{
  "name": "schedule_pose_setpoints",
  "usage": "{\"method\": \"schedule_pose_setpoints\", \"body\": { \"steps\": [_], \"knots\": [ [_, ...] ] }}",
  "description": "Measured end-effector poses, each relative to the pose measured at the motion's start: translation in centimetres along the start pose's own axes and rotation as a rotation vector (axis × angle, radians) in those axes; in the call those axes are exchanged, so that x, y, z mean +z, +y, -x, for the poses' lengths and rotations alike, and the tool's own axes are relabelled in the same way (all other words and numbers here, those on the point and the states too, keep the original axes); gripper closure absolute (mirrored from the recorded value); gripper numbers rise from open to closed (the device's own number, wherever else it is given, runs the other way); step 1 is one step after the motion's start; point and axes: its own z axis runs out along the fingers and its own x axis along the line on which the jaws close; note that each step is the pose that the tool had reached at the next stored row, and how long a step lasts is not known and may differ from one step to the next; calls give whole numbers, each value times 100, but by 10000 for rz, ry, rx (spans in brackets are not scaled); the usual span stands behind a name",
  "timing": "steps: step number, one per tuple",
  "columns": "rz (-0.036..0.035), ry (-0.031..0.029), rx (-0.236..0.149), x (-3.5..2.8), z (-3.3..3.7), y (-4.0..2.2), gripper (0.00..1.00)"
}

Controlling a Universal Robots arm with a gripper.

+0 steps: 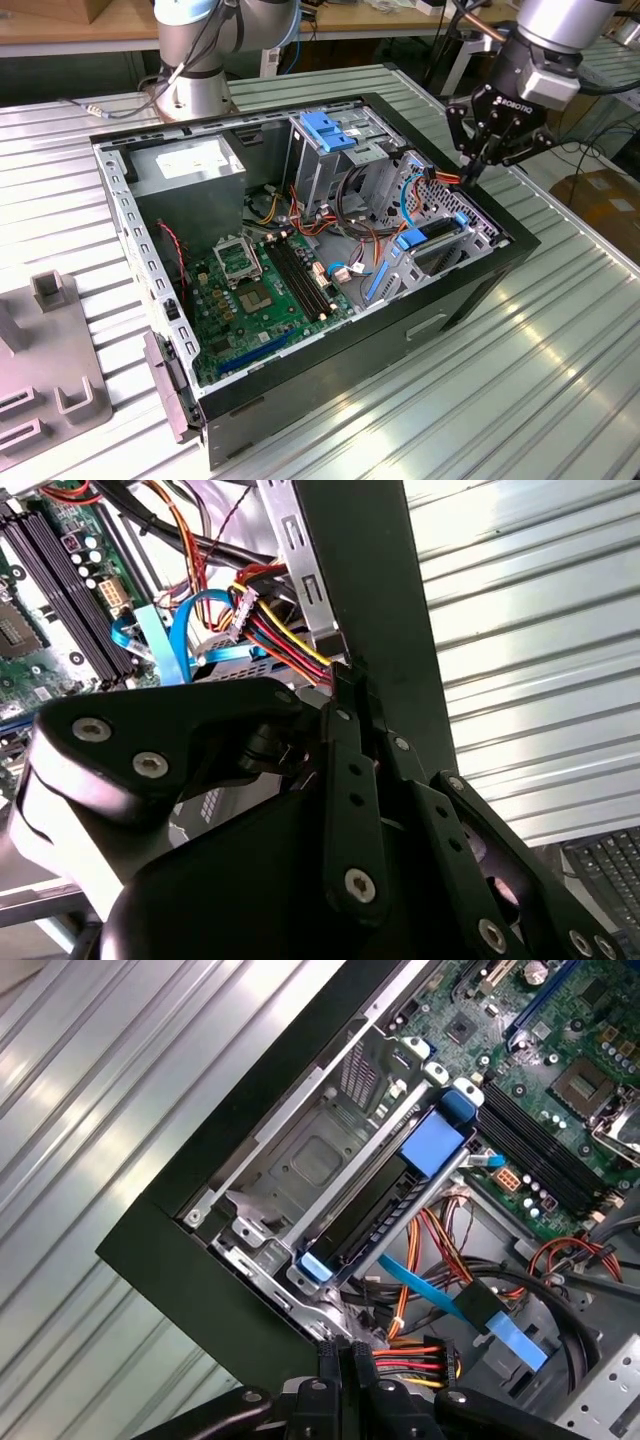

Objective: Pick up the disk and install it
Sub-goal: 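Insert the first disk wire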

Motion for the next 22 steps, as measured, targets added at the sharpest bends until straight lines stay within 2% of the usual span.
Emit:
{"method": "schedule_pose_setpoints", "body": {
  "steps": [5,14,22],
  "knots": [
    [3,-4,179,1,42,50,84],
    [46,-44,2229,1,43,50,84],
    [67,-64,3216,2,43,49,84]
  ]
}}
